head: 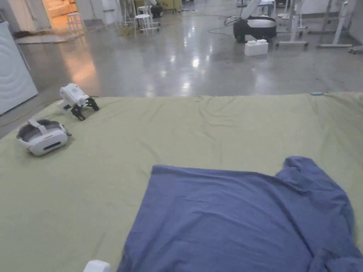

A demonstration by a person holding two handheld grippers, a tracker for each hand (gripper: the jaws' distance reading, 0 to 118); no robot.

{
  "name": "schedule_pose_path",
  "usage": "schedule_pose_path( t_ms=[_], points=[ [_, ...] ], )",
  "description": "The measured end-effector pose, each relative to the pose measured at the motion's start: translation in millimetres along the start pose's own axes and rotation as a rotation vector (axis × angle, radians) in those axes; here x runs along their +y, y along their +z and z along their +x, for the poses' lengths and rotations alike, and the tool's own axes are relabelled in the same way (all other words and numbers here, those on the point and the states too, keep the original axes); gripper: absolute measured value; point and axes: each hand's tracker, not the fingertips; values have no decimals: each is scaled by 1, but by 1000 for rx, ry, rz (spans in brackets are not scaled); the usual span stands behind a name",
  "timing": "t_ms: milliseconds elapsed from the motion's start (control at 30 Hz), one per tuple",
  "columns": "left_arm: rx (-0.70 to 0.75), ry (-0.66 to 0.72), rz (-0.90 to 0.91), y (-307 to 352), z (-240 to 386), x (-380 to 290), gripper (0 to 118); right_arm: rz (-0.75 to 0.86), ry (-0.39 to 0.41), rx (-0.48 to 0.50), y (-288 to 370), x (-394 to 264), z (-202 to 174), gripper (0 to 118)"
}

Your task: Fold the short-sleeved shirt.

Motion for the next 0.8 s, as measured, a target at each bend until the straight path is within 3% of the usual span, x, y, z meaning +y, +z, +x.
schedule_pose_path(
  t_ms=[100,133,200,233,333,467,500,567,600,667,733,800],
  points=[
    [1,-62,-68,-13,8,5,7,-95,-7,-61,-10,-15,12,0],
    [16,-64,-99,-17,8,8,6,-151,-28,-71,-18,-21,19,17],
    [17,-64,-118,-21,10,13,6,-260,-54,-69,-37,-38,30,65],
    [20,-66,-129,-24,10,16,6,-299,-60,-72,-49,-49,36,72],
    [28,-72,-132,-23,13,15,6,-450,-26,-54,-81,-74,46,72],
    [23,-56,-126,-17,20,14,6,-582,47,-130,-119,-95,53,69],
    [21,-51,-125,-13,21,16,6,-591,58,-130,-124,-97,55,59],
    [21,-41,-126,-11,24,17,6,-607,5,-76,-125,-94,57,10],
    [23,-32,-125,-9,26,17,6,-579,-50,-25,-122,-92,56,3],
    [22,-27,-116,3,27,21,3,-558,-23,-49,-116,-82,54,3],
    [-22,86,-67,19,25,33,3,-471,-20,-38,-111,-62,56,3],
    [-81,151,44,22,5,50,2,-416,-101,-2,-118,-38,62,3]
  ],
)
